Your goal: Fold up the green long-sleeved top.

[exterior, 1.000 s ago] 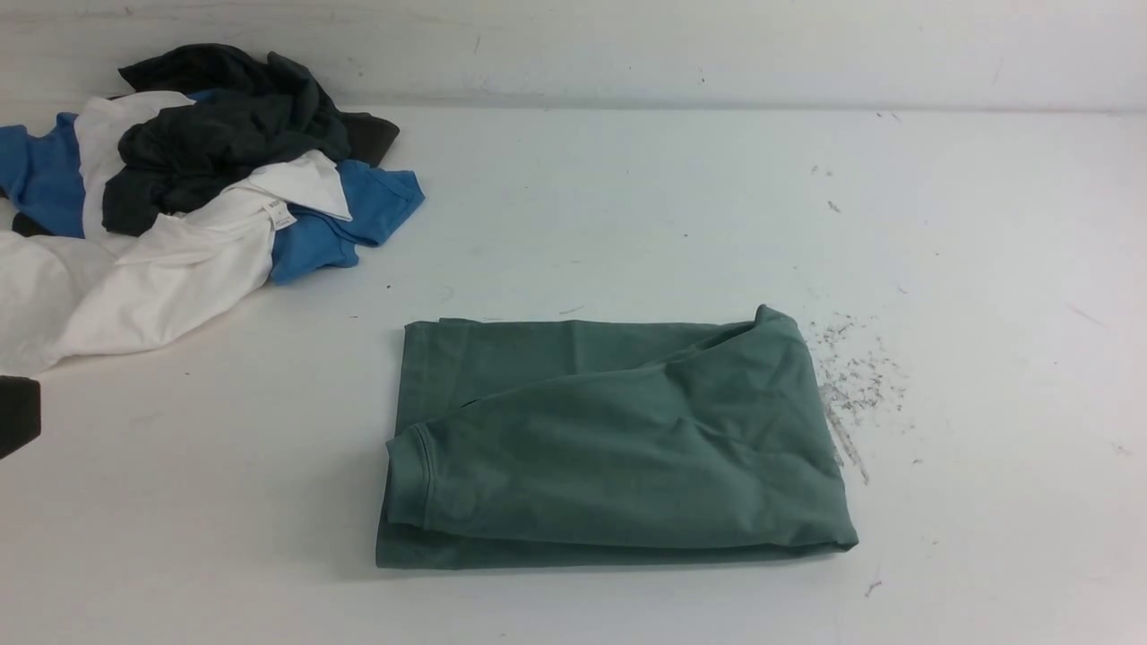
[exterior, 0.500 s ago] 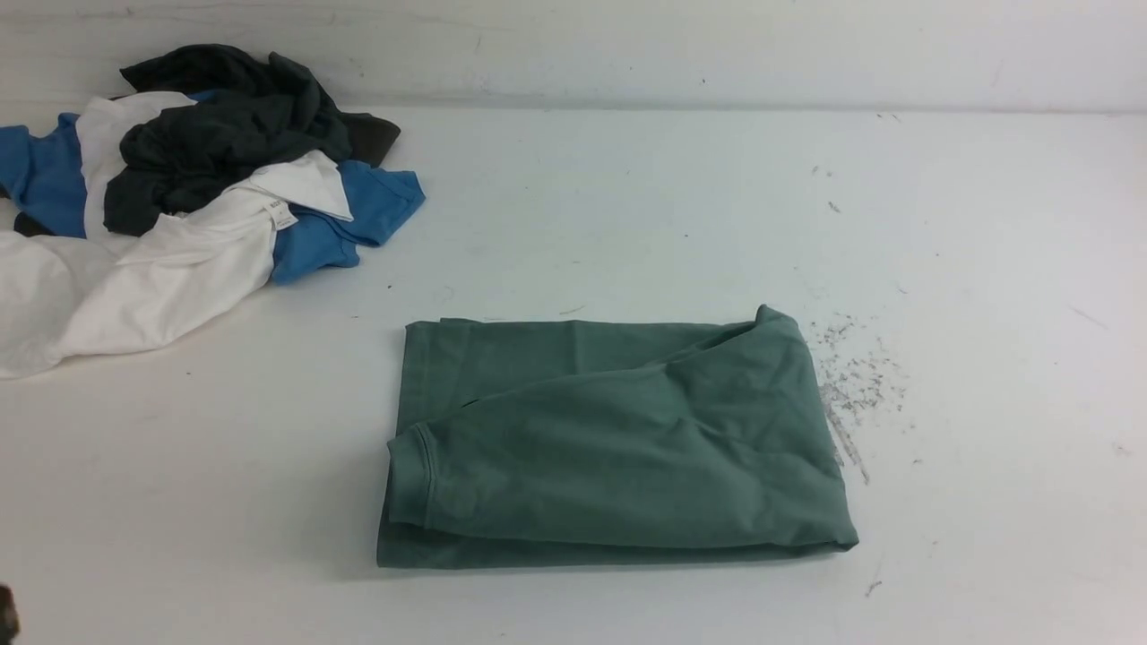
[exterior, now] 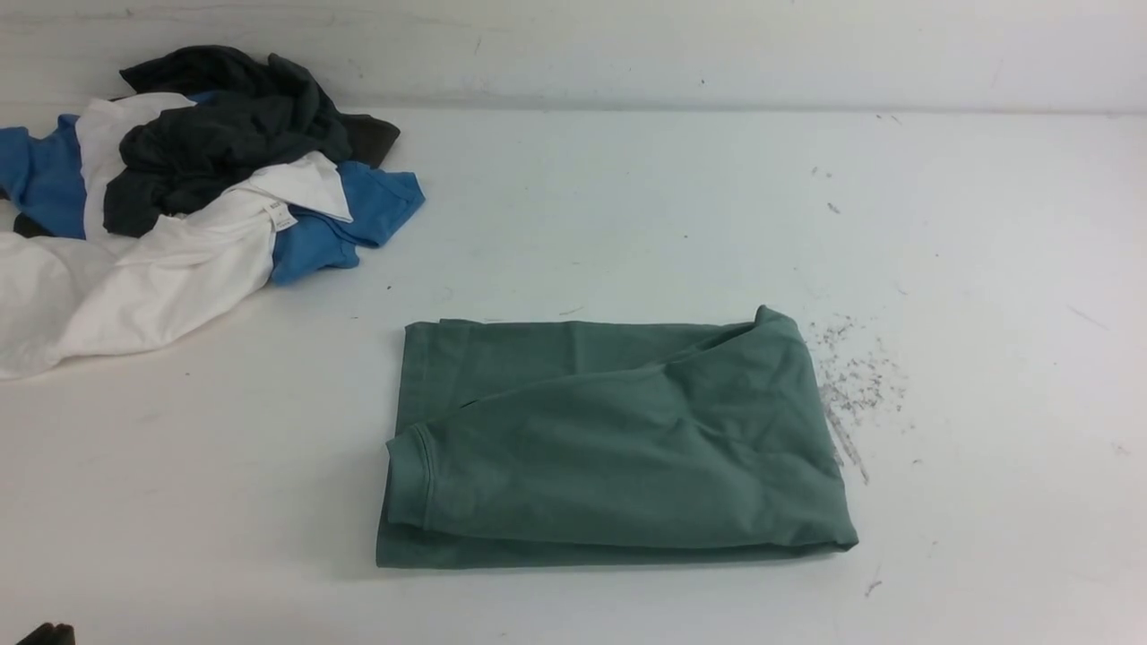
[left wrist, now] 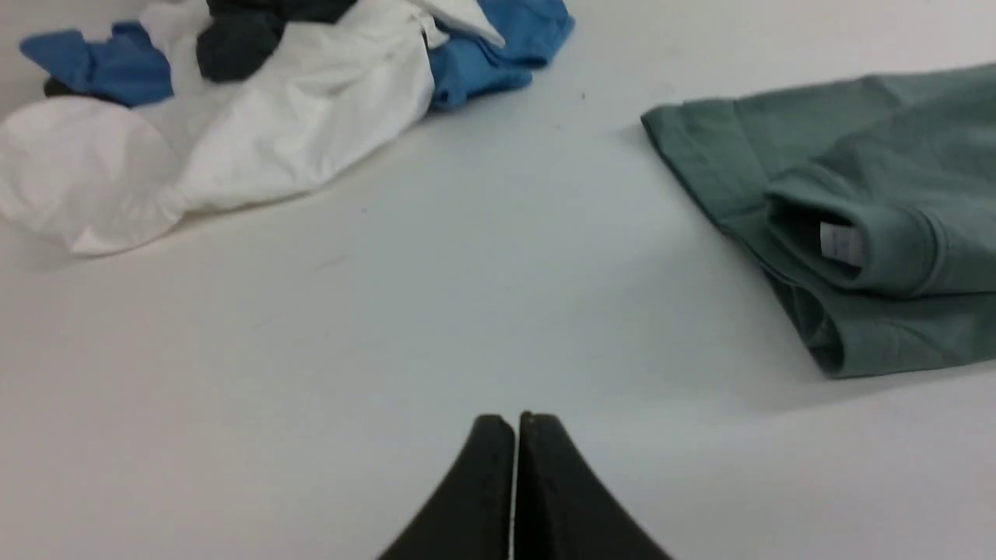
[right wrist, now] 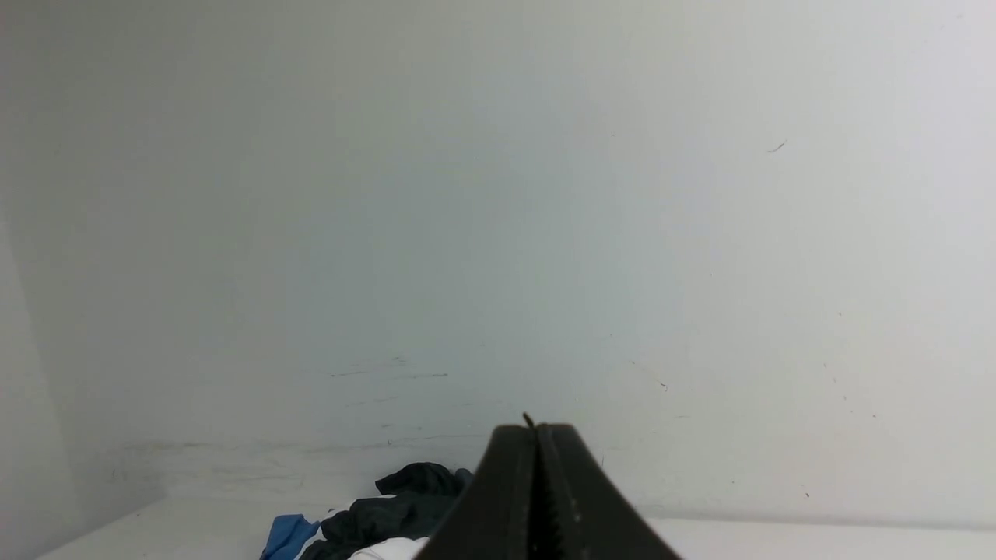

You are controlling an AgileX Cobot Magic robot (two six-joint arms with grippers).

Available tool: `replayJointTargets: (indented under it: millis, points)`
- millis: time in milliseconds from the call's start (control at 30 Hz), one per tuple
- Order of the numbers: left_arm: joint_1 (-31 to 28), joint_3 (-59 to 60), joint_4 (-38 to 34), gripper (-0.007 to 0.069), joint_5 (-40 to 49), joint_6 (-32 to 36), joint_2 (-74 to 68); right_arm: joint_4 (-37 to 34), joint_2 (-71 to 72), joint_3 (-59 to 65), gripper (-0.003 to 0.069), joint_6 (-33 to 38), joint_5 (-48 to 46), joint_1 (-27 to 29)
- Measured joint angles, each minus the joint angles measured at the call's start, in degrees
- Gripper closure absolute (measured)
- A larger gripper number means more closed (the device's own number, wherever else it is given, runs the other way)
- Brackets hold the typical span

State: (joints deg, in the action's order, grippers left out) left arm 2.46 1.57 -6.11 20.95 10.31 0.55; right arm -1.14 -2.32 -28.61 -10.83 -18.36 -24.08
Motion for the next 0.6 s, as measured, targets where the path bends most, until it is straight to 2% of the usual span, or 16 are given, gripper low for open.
replayJointTargets:
  millis: [600]
  points:
    - [0.0,0.0,0.0,0.0629,0.1,0.0,0.0,0.0,0.0,0.0,0.0673,0.0,-0.5,0.0]
